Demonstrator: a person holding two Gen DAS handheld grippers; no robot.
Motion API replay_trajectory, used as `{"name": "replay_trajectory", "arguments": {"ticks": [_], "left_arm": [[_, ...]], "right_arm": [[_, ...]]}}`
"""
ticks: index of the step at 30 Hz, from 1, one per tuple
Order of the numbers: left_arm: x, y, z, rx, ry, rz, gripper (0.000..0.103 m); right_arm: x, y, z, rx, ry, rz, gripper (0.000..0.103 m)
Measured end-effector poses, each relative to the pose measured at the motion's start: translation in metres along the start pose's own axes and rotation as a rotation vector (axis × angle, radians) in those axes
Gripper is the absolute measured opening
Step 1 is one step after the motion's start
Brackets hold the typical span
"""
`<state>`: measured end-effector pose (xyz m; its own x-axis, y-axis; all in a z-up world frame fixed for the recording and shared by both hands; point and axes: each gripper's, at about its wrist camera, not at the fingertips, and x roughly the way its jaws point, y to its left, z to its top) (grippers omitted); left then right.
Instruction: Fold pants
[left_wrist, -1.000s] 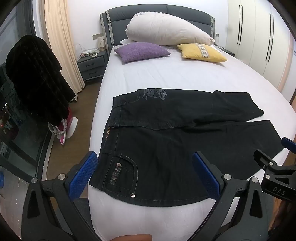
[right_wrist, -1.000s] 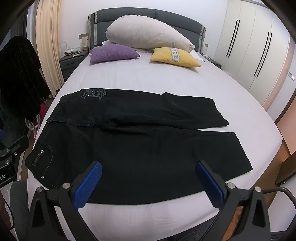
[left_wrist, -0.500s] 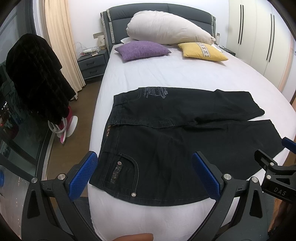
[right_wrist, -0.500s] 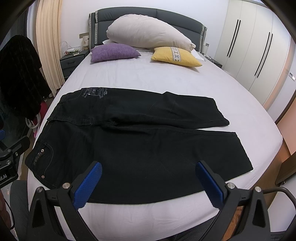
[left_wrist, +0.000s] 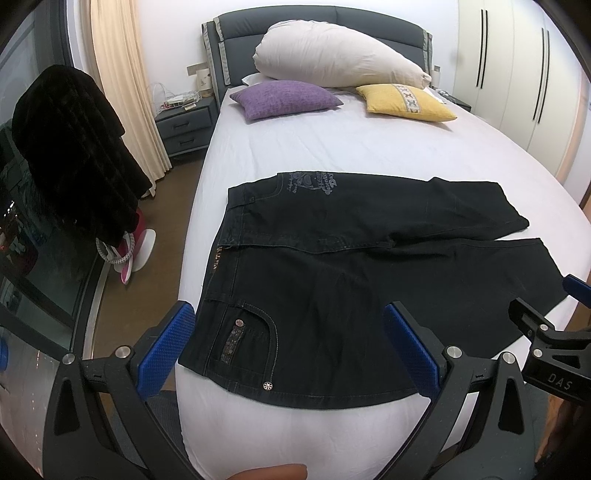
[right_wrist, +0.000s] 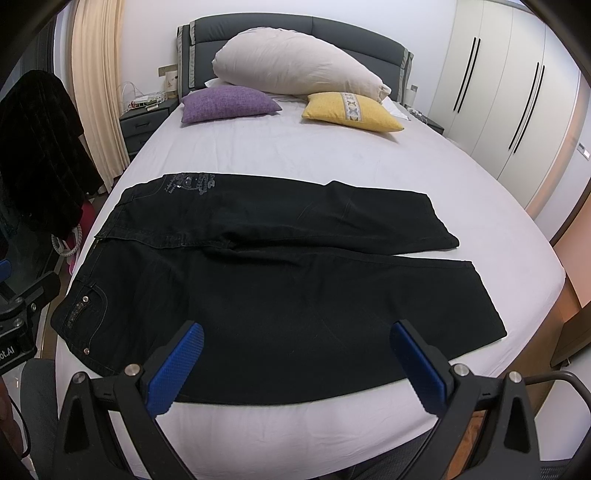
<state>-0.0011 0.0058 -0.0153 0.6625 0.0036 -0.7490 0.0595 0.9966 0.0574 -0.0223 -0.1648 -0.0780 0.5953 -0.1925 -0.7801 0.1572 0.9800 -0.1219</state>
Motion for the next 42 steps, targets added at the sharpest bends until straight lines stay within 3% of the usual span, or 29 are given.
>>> {"name": "replay_trajectory", "arguments": {"ticks": [42], "left_arm": [[0.0063, 0.0043, -0.0035, -0.014, 0.024, -0.03, 0.103]], "right_arm": [[0.0014, -0.0029, -0.0024, 0.004, 0.006, 0.008, 0.103]]}}
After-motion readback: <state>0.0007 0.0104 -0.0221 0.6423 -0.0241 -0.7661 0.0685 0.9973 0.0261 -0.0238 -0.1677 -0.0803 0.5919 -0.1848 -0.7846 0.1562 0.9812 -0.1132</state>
